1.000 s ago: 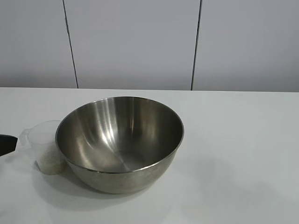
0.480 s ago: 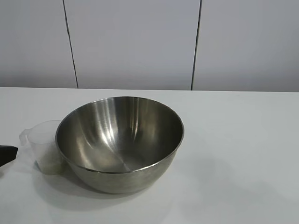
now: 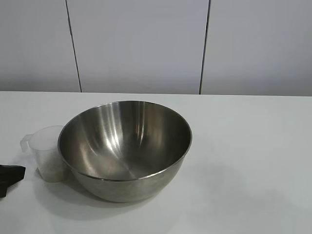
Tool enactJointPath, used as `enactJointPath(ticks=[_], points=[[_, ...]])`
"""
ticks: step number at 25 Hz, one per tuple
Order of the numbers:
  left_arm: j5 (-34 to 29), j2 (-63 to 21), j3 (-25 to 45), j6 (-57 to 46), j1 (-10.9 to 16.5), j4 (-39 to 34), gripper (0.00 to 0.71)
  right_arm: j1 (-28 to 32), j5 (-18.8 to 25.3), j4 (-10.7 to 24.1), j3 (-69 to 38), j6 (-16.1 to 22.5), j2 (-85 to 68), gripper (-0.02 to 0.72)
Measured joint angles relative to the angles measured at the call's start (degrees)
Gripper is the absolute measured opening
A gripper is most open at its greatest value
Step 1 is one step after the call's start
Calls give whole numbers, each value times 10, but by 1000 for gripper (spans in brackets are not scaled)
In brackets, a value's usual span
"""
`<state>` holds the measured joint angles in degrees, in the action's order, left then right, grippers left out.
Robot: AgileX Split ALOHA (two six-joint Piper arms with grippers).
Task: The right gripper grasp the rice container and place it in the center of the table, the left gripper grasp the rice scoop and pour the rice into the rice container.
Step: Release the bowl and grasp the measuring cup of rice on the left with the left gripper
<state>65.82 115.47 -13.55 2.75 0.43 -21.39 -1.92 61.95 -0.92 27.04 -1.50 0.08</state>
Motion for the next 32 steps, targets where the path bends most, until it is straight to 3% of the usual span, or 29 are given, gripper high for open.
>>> enactJointPath(ticks=[17,19,22,23,26,32], points=[[2,4,-60,-28,0,-1,472,0,0,0,0,0,0,421],[2,4,-60,-28,0,-2,398,0,0,0,0,0,0,421],[2,4,-60,-28,0,-3,135,0,0,0,0,0,0,421],[2,4,-60,-28,0,-3,84,0,0,0,0,0,0,421],[2,4,-60,-28,0,-4,22,0,0,0,0,0,0,421],[-3,-18,-60,-13,0,-4,10,0,0,0,0,0,0,421]])
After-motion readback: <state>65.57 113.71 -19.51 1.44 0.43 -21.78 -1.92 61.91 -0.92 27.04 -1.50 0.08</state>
